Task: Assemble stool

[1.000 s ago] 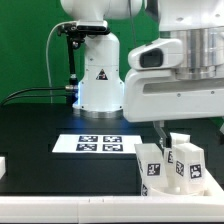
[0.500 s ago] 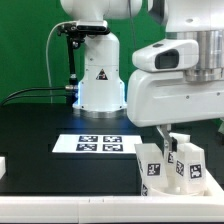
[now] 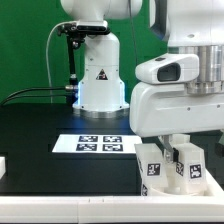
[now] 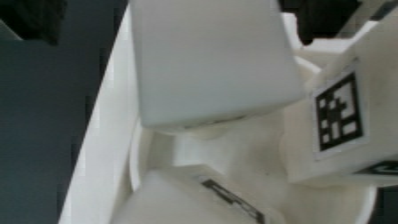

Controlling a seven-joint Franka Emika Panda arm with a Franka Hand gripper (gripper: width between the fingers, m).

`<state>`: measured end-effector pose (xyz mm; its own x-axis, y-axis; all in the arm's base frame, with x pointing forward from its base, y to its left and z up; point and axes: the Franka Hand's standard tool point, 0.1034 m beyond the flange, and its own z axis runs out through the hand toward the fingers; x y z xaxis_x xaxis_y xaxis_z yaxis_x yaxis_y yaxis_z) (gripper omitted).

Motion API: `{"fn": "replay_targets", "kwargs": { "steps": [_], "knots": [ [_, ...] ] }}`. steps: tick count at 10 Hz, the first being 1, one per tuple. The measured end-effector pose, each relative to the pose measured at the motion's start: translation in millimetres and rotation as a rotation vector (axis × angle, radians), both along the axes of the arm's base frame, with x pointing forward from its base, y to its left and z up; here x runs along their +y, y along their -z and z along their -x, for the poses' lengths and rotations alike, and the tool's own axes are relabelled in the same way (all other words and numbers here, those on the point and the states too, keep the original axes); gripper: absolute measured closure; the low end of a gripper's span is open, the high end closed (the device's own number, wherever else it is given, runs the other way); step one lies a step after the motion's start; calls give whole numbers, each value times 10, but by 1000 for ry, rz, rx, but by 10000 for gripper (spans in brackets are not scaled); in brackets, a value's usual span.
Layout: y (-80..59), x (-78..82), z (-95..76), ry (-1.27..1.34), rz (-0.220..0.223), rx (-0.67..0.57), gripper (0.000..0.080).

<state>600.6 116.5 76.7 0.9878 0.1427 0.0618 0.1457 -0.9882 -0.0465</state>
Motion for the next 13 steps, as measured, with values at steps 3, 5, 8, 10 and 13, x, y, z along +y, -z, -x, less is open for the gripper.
{"fn": "replay_targets", "kwargs": {
  "steps": [3,5,8,10,13],
  "knots": [
    [3,-10,-1,66,-3,4,465],
    [1,-3,-2,232,-13,13,465],
    [-6,6,12,652,-33,37,465],
    [2,10,33,957,-69,67,463],
    [1,4,31,1296,-104,102,463]
  ]
}}
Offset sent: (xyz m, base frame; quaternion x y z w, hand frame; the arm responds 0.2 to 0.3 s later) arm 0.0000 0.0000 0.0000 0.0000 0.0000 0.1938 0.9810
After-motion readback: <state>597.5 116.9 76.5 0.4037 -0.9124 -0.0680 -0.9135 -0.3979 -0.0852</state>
